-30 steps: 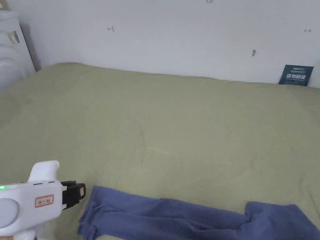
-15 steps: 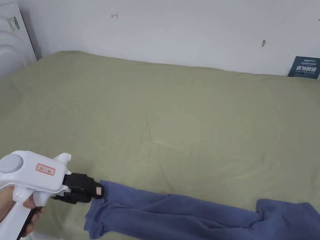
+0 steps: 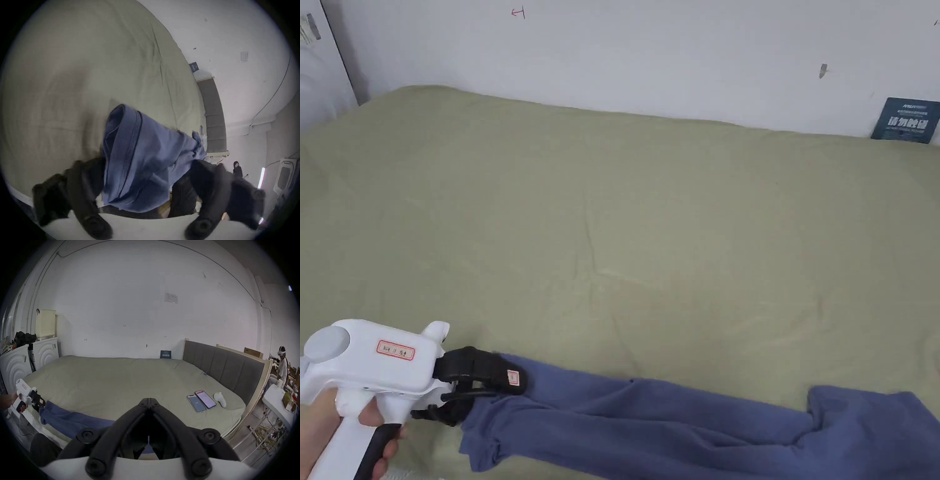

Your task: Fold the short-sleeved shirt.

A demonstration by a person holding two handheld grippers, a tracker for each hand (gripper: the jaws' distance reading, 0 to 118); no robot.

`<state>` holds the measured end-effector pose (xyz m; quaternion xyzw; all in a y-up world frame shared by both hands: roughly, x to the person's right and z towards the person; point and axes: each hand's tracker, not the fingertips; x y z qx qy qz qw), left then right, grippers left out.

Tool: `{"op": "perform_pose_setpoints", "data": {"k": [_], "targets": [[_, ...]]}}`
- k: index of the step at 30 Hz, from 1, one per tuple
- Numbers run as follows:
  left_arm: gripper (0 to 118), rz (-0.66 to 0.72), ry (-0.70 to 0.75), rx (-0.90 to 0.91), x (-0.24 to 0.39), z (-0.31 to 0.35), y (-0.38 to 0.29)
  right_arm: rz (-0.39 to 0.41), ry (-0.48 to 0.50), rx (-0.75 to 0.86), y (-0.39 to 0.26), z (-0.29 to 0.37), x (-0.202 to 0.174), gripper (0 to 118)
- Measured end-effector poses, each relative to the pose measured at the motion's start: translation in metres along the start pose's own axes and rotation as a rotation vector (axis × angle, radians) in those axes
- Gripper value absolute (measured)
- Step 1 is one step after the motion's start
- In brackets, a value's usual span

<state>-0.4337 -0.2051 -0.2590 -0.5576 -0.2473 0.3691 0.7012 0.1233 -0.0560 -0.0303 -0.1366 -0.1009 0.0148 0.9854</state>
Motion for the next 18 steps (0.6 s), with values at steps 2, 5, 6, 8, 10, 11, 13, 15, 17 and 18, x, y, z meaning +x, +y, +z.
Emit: {"op": "perform_pose_setpoints", "data": {"k": [2, 5, 6, 8, 10, 11, 13, 15, 17, 18], "targets": [[18, 0.015, 0.037, 0.012, 0.0, -0.007, -0.003, -0.007, 0.011, -0.004, -0.001, 0.001, -0.002, 0], [14, 0.008, 0.09, 0.007, 0.001, -0.016, -0.007, -0.006, 0.025, -0.008, -0.002, 0.004, -0.004, 0], [14, 0.005, 0.087, 0.02, 0.005, -0.014, -0.007, -0.006, 0.031, -0.008, -0.002, 0.004, -0.004, 0], [12, -0.018, 0.112, 0.064, 0.008, -0.005, -0.008, -0.004, 0.035, -0.004, -0.001, 0.005, -0.003, 0], [10, -0.009, 0.116, 0.104, 0.012, 0.005, -0.008, -0.008, 0.048, -0.007, 0.002, 0.005, -0.003, 0], [10, 0.003, 0.136, 0.149, 0.015, 0.012, -0.008, -0.013, 0.053, -0.003, 0.002, 0.005, -0.003, 0], [9, 0.03, 0.098, 0.188, 0.011, 0.025, -0.007, -0.02, 0.064, 0.003, 0.003, 0.004, -0.002, 0], [9, 0.032, 0.096, 0.197, 0.015, 0.035, -0.007, -0.018, 0.071, 0.004, 0.002, 0.001, -0.004, 0], [9, 0.018, 0.142, 0.228, 0.017, 0.047, -0.009, -0.01, 0.09, -0.002, 0.001, -0.002, -0.005, 0], [9, 0.025, 0.151, 0.242, 0.016, 0.053, -0.01, -0.009, 0.094, -0.001, 0.001, -0.002, -0.006, 0]]}}
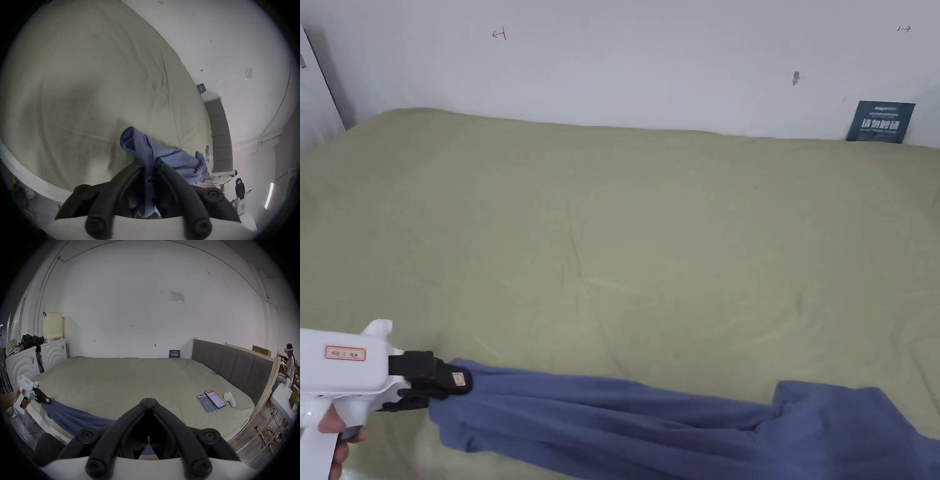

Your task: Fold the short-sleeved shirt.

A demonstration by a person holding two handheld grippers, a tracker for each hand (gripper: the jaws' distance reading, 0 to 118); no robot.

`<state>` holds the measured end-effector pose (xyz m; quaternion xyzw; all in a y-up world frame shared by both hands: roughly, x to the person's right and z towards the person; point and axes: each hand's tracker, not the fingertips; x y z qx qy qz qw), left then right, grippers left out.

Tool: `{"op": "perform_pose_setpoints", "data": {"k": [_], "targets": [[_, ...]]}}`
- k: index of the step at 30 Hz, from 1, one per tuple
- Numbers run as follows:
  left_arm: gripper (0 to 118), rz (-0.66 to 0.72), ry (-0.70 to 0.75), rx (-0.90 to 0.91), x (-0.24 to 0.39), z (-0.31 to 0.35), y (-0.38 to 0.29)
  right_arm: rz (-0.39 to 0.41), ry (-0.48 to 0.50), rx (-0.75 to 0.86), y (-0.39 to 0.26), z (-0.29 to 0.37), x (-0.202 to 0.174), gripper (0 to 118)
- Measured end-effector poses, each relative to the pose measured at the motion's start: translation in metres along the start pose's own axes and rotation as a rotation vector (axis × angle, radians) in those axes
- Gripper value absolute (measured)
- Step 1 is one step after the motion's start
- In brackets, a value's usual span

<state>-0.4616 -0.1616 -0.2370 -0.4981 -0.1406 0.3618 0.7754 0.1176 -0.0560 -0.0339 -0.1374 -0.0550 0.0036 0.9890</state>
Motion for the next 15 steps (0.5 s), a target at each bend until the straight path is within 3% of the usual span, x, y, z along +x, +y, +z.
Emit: {"op": "perform_pose_setpoints", "data": {"k": [7, 15], "targets": [[9, 0.053, 0.077, 0.1, -0.023, 0.062, 0.003, -0.008, 0.045, 0.003, 0.001, -0.002, -0.007, 0], [9, -0.189, 0.141, 0.073, 0.069, 0.054, -0.022, -0.015, 0.078, -0.002, 0.0, -0.002, -0.011, 0]]}}
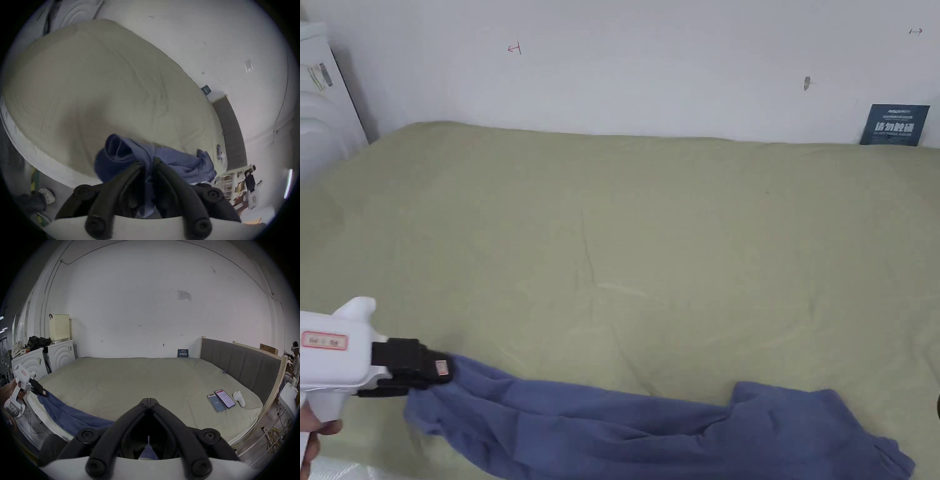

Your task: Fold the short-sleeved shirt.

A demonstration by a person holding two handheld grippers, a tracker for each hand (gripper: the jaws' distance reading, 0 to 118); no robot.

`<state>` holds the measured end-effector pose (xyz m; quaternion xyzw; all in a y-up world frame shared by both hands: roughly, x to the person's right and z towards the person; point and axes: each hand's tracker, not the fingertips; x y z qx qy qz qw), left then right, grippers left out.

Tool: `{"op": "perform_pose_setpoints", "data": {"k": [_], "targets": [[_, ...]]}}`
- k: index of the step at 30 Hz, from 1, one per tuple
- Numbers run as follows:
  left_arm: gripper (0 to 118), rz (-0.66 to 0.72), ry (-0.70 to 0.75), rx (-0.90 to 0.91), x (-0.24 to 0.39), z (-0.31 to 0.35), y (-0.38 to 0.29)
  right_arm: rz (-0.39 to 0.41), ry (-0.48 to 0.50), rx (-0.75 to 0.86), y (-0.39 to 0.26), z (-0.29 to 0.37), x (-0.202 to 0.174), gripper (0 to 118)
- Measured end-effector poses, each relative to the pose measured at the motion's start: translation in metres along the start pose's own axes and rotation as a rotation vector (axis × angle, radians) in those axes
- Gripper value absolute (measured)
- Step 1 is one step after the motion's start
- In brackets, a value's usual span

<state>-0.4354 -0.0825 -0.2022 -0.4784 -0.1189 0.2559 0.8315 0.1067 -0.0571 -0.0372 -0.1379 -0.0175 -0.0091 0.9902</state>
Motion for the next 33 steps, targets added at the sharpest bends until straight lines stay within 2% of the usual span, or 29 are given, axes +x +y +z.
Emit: {"op": "perform_pose_setpoints", "data": {"k": [5, 10, 18, 19, 20, 21, 22, 24, 27, 28, 29, 31, 33], "targets": [[9, -0.174, -0.005, -0.038, 0.088, -0.021, -0.01, -0.015, -0.001, -0.006, -0.004, 0.005, 0.007, 0], [9, -0.314, 0.004, -0.109, 0.158, -0.071, -0.031, -0.04, -0.017, -0.017, -0.012, 0.01, 0.018, 0], [10, -0.499, 0.011, -0.272, 0.22, -0.185, -0.084, -0.082, -0.053, -0.04, -0.019, 0.017, 0.036, 0], [23, -0.522, 0.014, -0.274, 0.226, -0.198, -0.091, -0.088, -0.058, -0.044, -0.02, 0.017, 0.038, 0], [54, -0.535, -0.007, -0.272, 0.227, -0.208, -0.094, -0.092, -0.06, -0.049, -0.021, 0.018, 0.039, 0], [93, -0.534, -0.009, -0.276, 0.228, -0.212, -0.095, -0.094, -0.063, -0.052, -0.021, 0.018, 0.04, 0], [114, -0.529, -0.023, -0.272, 0.228, -0.212, -0.094, -0.095, -0.067, -0.056, -0.021, 0.018, 0.04, 0], [113, -0.484, -0.083, -0.23, 0.228, -0.194, -0.086, -0.097, -0.069, -0.061, -0.022, 0.019, 0.041, 0], [111, -0.432, -0.093, -0.179, 0.214, -0.16, -0.067, -0.101, -0.063, -0.073, -0.024, 0.014, 0.04, 0], [103, -0.406, -0.095, -0.166, 0.204, -0.148, -0.06, -0.105, -0.058, -0.076, -0.025, 0.012, 0.039, 0], [80, -0.378, -0.104, -0.146, 0.195, -0.139, -0.054, -0.106, -0.053, -0.079, -0.026, 0.011, 0.038, 0], [2, -0.342, -0.103, -0.14, 0.174, -0.125, -0.046, -0.105, -0.044, -0.085, -0.028, 0.008, 0.035, 0], [2, -0.309, -0.07, -0.126, 0.154, -0.123, -0.041, -0.104, -0.036, -0.093, -0.03, 0.006, 0.032, 0]]}}
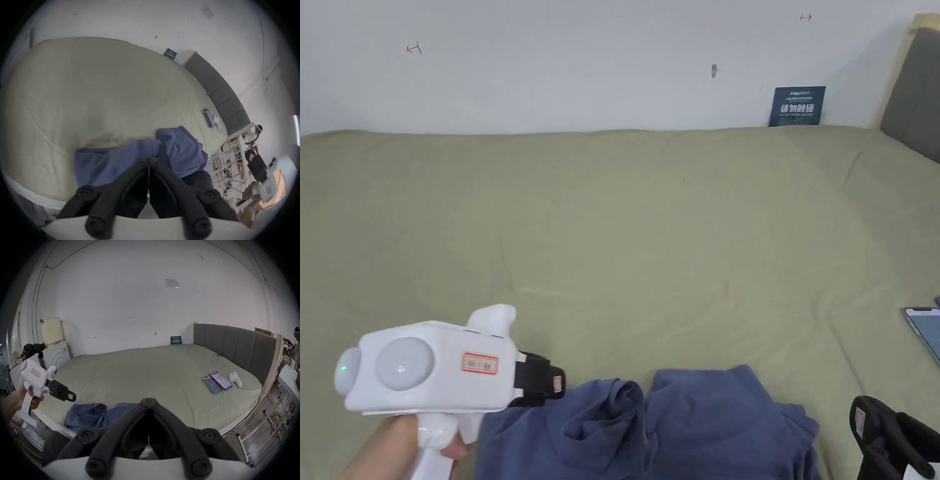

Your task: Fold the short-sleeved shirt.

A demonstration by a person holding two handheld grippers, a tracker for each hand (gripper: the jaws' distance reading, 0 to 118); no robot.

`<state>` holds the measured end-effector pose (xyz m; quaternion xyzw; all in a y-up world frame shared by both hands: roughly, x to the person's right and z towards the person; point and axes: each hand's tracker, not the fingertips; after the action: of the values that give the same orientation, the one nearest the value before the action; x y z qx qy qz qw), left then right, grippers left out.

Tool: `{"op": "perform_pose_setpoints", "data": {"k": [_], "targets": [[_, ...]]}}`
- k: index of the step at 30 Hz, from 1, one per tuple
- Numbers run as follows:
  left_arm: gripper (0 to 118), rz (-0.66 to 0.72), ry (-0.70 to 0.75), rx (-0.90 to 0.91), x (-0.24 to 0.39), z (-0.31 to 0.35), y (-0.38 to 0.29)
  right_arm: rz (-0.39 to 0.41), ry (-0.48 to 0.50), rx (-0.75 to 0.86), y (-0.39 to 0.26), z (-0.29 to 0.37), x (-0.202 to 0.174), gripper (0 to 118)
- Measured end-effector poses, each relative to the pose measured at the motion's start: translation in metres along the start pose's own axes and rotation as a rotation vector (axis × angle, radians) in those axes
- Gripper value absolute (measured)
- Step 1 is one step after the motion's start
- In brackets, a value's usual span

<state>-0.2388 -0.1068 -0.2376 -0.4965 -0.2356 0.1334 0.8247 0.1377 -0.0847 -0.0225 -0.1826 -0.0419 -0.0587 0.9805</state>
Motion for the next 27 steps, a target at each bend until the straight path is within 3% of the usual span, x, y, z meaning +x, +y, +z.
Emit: {"op": "perform_pose_setpoints", "data": {"k": [7, 13, 17, 19, 27], "targets": [[2, 0.026, -0.022, -0.095, -0.022, -0.047, -0.013, 0.005, 0.012, -0.031, -0.006, -0.004, -0.004, 0], [2, 0.097, -0.209, -0.182, 0.0, -0.113, -0.031, 0.011, -0.012, -0.053, -0.008, -0.004, 0.0, 0], [2, 0.091, -0.21, -0.2, 0.009, -0.143, -0.041, 0.012, -0.029, -0.072, -0.011, -0.007, 0.003, 0], [2, 0.141, -0.242, -0.192, 0.004, -0.142, -0.04, 0.012, -0.032, -0.081, -0.012, -0.009, 0.004, 0], [2, 0.086, -0.241, -0.125, 0.005, -0.09, -0.032, 0.018, -0.014, -0.081, -0.008, -0.012, -0.006, 0]]}}
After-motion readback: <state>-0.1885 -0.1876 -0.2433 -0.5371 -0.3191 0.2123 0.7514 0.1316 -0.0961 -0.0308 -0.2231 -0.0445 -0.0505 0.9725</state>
